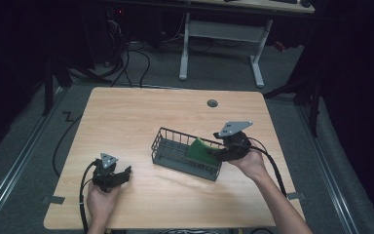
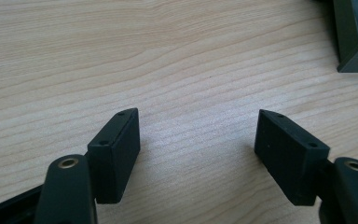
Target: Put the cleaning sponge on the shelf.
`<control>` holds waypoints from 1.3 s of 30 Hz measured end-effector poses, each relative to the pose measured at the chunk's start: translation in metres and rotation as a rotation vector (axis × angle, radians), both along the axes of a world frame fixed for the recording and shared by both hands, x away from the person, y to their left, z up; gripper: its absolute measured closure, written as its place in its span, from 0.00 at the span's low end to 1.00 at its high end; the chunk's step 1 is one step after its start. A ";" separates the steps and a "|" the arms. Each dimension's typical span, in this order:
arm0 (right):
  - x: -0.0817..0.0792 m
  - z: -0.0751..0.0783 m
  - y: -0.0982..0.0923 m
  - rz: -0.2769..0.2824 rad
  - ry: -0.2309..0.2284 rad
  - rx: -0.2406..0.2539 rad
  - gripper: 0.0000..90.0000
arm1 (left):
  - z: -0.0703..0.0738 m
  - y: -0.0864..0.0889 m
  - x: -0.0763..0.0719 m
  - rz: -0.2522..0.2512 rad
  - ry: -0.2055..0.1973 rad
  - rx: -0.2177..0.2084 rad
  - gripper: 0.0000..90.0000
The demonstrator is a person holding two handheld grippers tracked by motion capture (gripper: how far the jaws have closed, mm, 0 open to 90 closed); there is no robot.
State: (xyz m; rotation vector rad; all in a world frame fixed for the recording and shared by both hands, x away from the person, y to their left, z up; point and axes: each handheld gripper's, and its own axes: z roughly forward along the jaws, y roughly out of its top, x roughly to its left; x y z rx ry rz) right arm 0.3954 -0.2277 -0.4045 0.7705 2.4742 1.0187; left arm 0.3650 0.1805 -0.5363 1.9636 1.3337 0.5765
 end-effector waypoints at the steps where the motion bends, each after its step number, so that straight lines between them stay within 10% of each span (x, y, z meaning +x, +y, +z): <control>1: 0.000 0.001 -0.003 -0.013 -0.005 0.012 0.39 | 0.000 0.000 0.000 0.000 0.000 0.000 0.35; 19: -0.025 -0.006 -0.094 -0.348 0.008 0.250 0.42 | 0.000 0.000 0.000 0.000 0.000 0.000 0.35; 39: -0.059 -0.053 -0.141 -0.489 0.040 0.339 0.44 | 0.000 0.000 0.000 0.001 0.000 0.000 0.35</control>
